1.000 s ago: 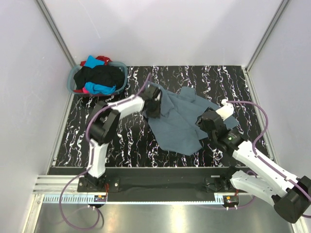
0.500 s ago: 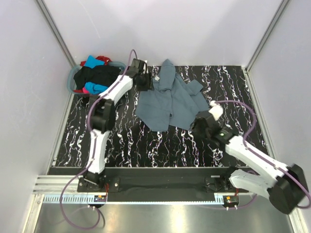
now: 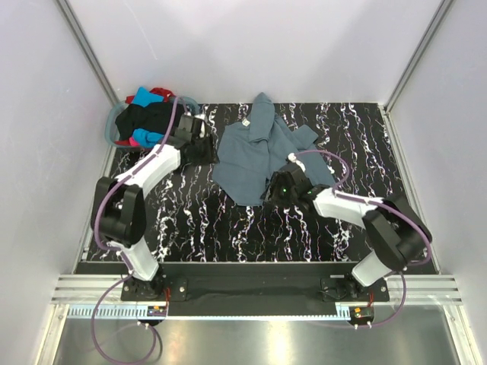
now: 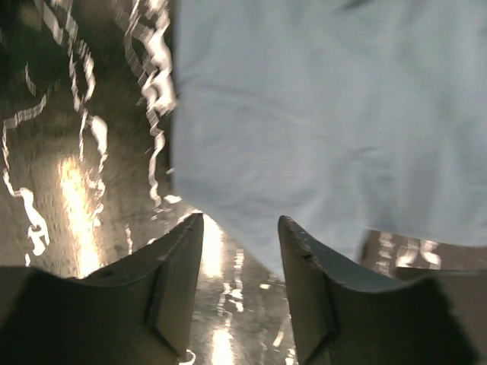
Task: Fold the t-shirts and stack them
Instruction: Flatten the tshirt out
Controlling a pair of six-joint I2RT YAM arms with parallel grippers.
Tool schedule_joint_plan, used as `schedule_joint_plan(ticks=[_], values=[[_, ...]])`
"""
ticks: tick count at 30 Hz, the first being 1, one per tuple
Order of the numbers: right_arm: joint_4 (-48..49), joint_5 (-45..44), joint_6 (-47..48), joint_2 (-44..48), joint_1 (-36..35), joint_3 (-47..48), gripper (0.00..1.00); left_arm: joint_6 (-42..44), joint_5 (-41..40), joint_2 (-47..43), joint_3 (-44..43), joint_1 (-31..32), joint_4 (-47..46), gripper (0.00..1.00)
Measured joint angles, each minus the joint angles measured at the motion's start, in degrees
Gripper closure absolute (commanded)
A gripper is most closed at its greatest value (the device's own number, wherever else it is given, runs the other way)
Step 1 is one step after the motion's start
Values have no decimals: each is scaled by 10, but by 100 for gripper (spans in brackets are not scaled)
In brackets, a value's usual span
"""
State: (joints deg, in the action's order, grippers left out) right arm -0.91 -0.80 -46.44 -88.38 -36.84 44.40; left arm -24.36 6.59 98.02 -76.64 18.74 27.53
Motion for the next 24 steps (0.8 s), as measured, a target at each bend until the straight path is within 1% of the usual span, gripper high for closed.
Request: schedule_joint_plan(ticks=[5,12,16,20,24], values=[[52,16,7,-45,0,28,49,-20,-8,38,49,-9,-1,56],[89,20,8,-90,0,31,51,-53,-23,40,108,-11,-28,57],[95,20,8,-94,0,31,51,-65,-25,45,120,-11,-57,60],[102,20,12,-96,0,31,52,-73,-25,65,118,-11,-89,69],[103,19,13,-106,0,31,51,-76,-20,91,105,-11,-108,73]])
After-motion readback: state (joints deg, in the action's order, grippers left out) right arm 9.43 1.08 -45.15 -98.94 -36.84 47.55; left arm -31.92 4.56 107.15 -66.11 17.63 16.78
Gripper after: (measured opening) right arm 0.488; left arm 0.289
